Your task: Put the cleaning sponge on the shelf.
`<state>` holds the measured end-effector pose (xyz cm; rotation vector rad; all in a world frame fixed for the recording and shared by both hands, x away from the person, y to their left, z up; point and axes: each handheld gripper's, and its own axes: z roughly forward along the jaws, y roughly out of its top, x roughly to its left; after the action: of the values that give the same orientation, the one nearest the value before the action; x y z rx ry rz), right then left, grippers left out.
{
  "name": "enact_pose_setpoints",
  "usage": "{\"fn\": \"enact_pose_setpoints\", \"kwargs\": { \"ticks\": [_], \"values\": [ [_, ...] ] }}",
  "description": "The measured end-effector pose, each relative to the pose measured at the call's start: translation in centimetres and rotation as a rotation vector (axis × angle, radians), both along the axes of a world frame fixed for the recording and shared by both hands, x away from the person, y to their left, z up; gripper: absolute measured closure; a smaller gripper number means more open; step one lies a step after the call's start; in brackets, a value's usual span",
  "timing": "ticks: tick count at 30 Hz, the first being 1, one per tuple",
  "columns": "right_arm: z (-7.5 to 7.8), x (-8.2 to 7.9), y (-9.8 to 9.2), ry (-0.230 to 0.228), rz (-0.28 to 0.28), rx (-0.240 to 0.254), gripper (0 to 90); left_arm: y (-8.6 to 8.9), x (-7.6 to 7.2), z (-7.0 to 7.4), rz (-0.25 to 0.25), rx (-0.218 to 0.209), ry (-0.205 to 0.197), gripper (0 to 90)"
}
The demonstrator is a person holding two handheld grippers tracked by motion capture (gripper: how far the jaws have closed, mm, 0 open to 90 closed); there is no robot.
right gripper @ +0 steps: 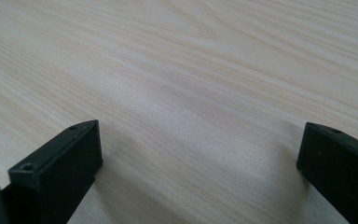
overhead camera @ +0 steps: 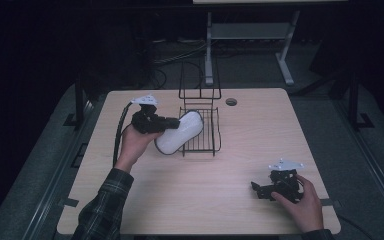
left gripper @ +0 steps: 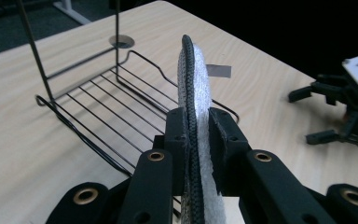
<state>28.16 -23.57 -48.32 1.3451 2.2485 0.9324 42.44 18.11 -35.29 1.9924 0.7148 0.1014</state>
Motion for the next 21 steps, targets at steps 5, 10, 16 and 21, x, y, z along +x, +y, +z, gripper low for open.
{"fn": "enact_pose_setpoints", "kwargs": {
  "ticks": [5,10,16,21],
  "values": [
    [0.0,0.0,0.0,0.000,0.000,0.000,0.0,-0.6,1.1,0.0,0.004,-0.001,-0.004,77.8],
    [0.0,0.0,0.0,0.000,0.000,0.000,0.0,-1.2,2.4,-0.6,0.015,-0.009,0.014,77.8],
    [0.0,0.0,0.0,-0.001,0.001,0.000,0.0,-1.6,3.8,-1.2,0.028,-0.016,0.025,77.8],
    [0.0,0.0,0.0,-0.002,0.003,-0.001,0.0,-1.9,4.8,-1.8,0.040,-0.038,0.038,77.8]
  ]
}}
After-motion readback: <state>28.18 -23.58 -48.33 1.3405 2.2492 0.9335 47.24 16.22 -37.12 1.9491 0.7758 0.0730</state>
